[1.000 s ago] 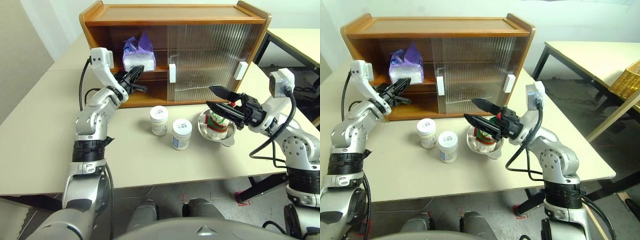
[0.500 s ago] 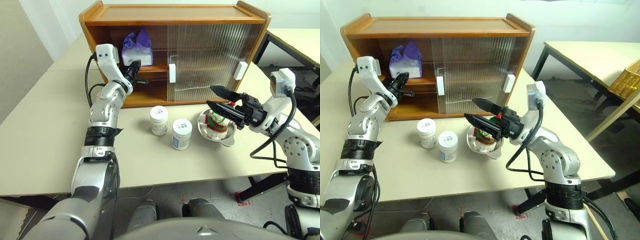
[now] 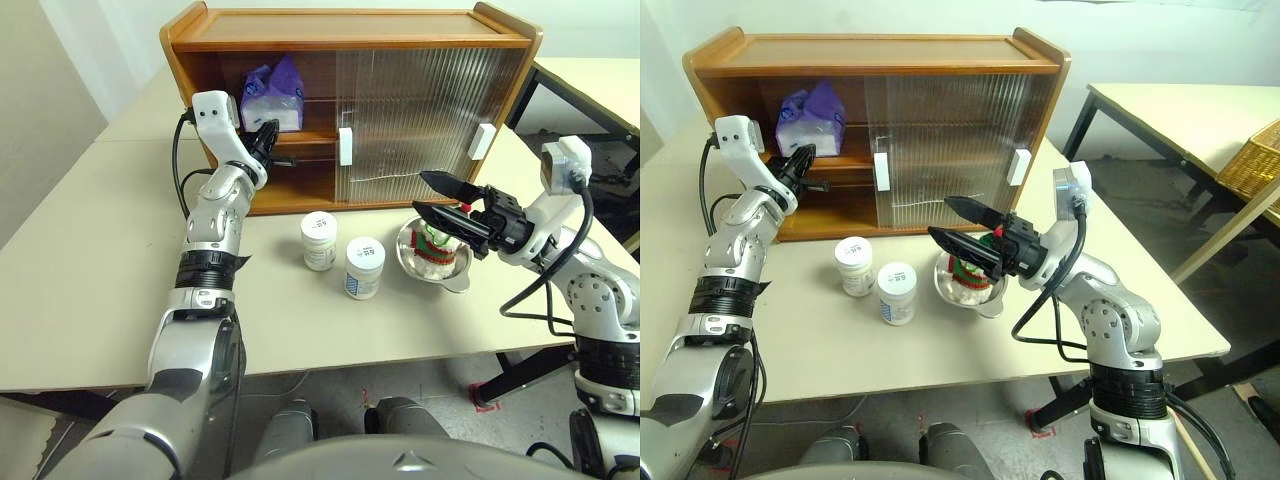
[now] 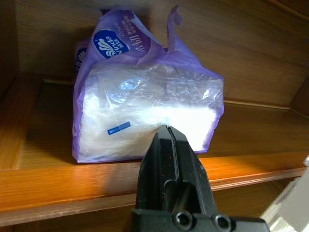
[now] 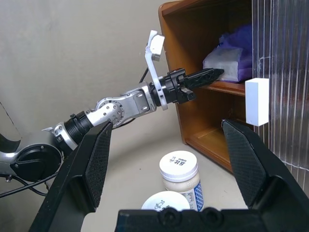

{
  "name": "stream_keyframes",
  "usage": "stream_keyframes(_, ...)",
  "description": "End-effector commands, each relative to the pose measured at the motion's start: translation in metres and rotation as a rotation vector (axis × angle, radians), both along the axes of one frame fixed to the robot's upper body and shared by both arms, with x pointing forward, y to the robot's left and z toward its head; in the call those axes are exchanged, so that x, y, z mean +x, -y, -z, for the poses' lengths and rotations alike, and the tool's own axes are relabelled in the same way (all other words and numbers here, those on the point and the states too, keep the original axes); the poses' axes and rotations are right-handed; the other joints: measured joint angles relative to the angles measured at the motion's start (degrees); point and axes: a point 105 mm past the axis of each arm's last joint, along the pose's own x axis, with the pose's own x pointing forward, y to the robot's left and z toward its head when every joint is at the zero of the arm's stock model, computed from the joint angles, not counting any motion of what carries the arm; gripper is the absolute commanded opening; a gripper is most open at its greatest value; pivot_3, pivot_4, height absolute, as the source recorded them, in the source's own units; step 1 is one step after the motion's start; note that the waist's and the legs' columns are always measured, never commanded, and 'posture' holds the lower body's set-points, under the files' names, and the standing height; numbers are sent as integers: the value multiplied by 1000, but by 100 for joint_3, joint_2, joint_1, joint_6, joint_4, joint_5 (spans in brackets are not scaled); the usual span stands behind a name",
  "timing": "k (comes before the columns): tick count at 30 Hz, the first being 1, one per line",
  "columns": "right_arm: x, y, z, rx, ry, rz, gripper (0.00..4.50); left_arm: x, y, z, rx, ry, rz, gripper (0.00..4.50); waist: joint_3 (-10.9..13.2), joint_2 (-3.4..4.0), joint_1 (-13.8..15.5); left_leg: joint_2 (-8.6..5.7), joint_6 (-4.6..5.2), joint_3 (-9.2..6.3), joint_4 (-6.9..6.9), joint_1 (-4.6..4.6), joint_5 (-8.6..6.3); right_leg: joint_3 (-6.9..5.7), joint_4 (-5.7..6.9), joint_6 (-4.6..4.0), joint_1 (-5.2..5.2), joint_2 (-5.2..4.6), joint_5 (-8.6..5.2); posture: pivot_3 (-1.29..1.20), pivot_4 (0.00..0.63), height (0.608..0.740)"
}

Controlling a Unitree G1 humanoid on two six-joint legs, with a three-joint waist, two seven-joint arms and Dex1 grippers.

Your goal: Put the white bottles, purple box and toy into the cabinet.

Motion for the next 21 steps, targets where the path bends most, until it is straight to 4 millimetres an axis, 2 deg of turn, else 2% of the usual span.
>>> stream_keyframes(1,-2,-1,0,0,-6,-10,4500,-11,8,-12,-44,56,89,27,0,0,-2,0,0,0,1,-1,-1,0,0,0,0,-1,0,-138,18,740)
stream_keyframes(3,-1,-1,0,0,-6,-12,4500,-19,9,-15,-51,79,121,27,0,0,-3,0,2,3,0,-1,-4,1,-3,-1,0,0,0,-134,18,740)
stream_keyframes(6,-1,-2,1,1,-7,-14,4500,-29,10,-17,-44,101,147,589,0,0,-7,-43,1,7,-1,-1,-7,-1,-5,-3,-2,12,-2,-126,17,740)
stream_keyframes(12,0,-2,2,1,-10,-22,4500,-52,6,-16,-6,108,183,2668,0,0,-5,-43,1,-4,1,0,-7,0,-4,-3,-1,-1,-2,-116,16,740)
stream_keyframes(15,0,-3,2,2,-10,-26,4500,-66,3,-8,32,87,233,3739,0,1,-1,-41,0,-9,3,0,-8,1,-3,-4,-1,-5,-2,-113,16,740)
stream_keyframes(17,1,-3,2,1,-10,-29,4500,-75,-6,1,94,86,237,4407,-2,4,-3,-25,-2,-16,2,0,-9,2,-3,-5,-3,-7,-2,-112,14,740)
stream_keyframes(21,1,-3,3,0,-10,-30,4500,-96,-22,25,165,40,306,4487,-4,5,-5,9,-16,-17,-1,-5,-17,3,-1,-13,-18,-8,-2,-112,11,740)
